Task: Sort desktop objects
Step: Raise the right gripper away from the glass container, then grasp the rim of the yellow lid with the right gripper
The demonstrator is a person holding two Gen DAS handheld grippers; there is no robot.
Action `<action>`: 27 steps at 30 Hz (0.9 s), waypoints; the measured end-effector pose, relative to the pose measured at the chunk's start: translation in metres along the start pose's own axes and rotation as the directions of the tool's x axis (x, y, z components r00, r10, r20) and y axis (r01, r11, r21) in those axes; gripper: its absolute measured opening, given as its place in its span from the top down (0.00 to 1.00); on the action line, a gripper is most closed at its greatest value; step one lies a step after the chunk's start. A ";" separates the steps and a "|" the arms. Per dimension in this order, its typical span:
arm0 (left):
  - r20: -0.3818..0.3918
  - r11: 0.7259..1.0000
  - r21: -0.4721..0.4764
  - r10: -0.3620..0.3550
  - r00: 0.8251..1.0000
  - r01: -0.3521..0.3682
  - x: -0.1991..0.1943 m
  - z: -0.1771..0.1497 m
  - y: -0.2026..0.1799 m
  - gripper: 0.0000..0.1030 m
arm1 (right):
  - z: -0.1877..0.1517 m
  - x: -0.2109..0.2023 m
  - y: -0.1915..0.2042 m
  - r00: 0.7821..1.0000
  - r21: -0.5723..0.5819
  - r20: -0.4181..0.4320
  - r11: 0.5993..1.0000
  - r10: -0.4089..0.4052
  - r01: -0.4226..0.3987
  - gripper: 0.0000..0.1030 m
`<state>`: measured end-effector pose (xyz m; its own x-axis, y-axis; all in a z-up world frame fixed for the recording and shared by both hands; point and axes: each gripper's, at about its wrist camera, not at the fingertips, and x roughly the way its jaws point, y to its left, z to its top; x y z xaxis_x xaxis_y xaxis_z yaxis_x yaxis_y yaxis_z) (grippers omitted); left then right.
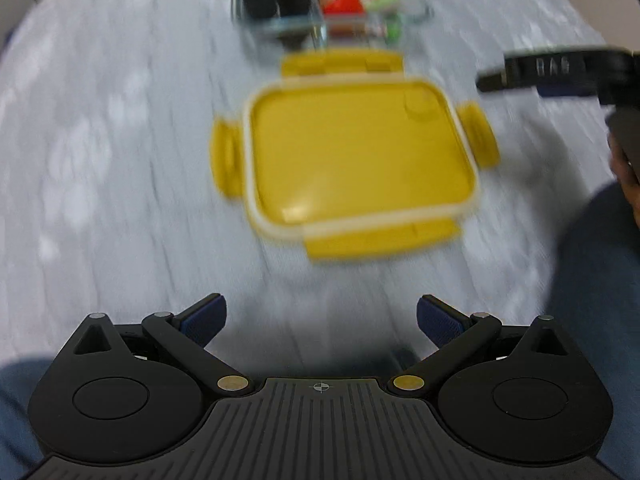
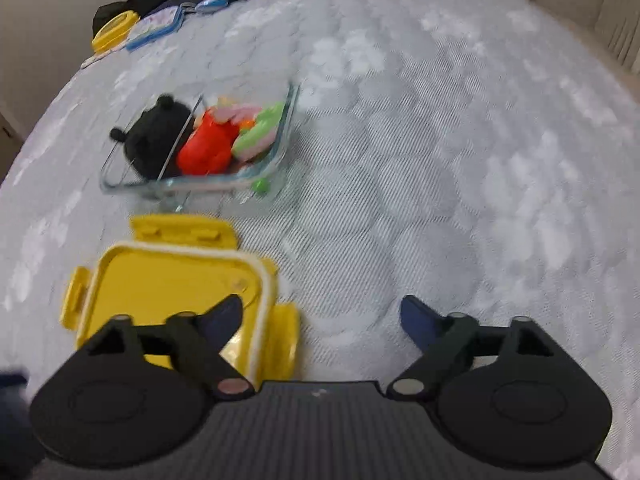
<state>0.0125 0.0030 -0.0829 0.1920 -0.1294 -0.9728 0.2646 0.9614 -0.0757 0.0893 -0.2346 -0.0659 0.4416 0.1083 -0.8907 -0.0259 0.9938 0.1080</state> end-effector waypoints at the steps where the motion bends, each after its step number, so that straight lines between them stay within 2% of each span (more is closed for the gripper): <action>1: -0.021 1.000 -0.007 -0.011 1.000 0.011 -0.003 -0.001 0.000 0.00 | 0.002 0.001 0.001 1.000 -0.002 -0.023 1.000 0.011 -0.011 0.14; 4: -0.030 0.999 0.033 -0.002 1.000 0.003 -0.017 0.002 -0.006 0.00 | 0.006 0.003 0.005 0.995 -0.007 -0.092 0.999 0.044 -0.045 0.14; 6: -0.014 0.995 0.087 0.043 0.999 -0.042 -0.026 0.002 -0.015 0.00 | 0.010 0.004 0.008 0.988 -0.008 -0.138 0.998 0.065 -0.067 0.16; 8: -0.002 0.988 0.140 0.072 0.997 -0.071 -0.034 0.000 -0.026 0.00 | 0.013 0.006 0.011 0.979 -0.009 -0.183 0.996 0.086 -0.089 0.27; 9: 0.000 0.984 0.161 0.078 0.997 -0.077 -0.037 -0.001 -0.031 0.00 | 0.014 0.008 0.012 0.976 -0.012 -0.199 0.995 0.092 -0.096 0.29; 14: 0.041 0.958 0.265 0.102 0.994 -0.109 -0.056 -0.014 -0.048 0.00 | 0.010 0.040 0.013 0.976 -0.016 -0.211 0.998 0.060 -0.065 0.33; 16: 0.081 0.944 0.305 0.105 0.991 -0.125 -0.061 -0.019 -0.053 0.00 | 0.011 0.050 0.016 0.975 -0.022 -0.218 0.998 0.045 -0.051 0.39; 17: 0.106 0.936 0.323 0.112 0.988 -0.141 -0.063 -0.020 -0.055 0.00 | 0.010 0.052 0.016 0.977 -0.024 -0.210 0.999 0.042 -0.048 0.38; 18: 0.125 0.933 0.327 0.117 0.985 -0.153 -0.064 -0.021 -0.055 0.00 | 0.010 0.052 0.015 0.979 -0.017 -0.194 0.998 0.055 -0.059 0.41; 19: 0.144 0.929 0.330 0.123 0.982 -0.165 -0.066 -0.021 -0.055 0.00 | 0.010 0.050 0.013 0.981 -0.001 -0.178 0.997 0.078 -0.079 0.59; 20: 0.163 0.926 0.333 0.128 0.978 -0.177 -0.067 -0.021 -0.056 0.00 | 0.011 0.048 0.011 0.982 0.011 -0.171 0.996 0.085 -0.084 0.72; 25: 0.200 0.926 0.324 0.132 0.971 -0.193 -0.066 -0.017 -0.054 0.00 | 0.016 0.021 -0.003 0.973 0.074 -0.125 0.980 0.193 -0.184 0.87; 27: 0.206 0.927 0.322 0.131 0.970 -0.194 -0.065 -0.015 -0.054 0.00 | 0.021 0.006 -0.007 0.968 0.088 -0.100 0.971 0.232 -0.224 0.88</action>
<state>-0.0286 -0.0366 -0.0186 0.4155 -0.0494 -0.9082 0.5124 0.8377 0.1888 0.1110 -0.2415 -0.0628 0.3319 0.3377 -0.8808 -0.0451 0.9383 0.3427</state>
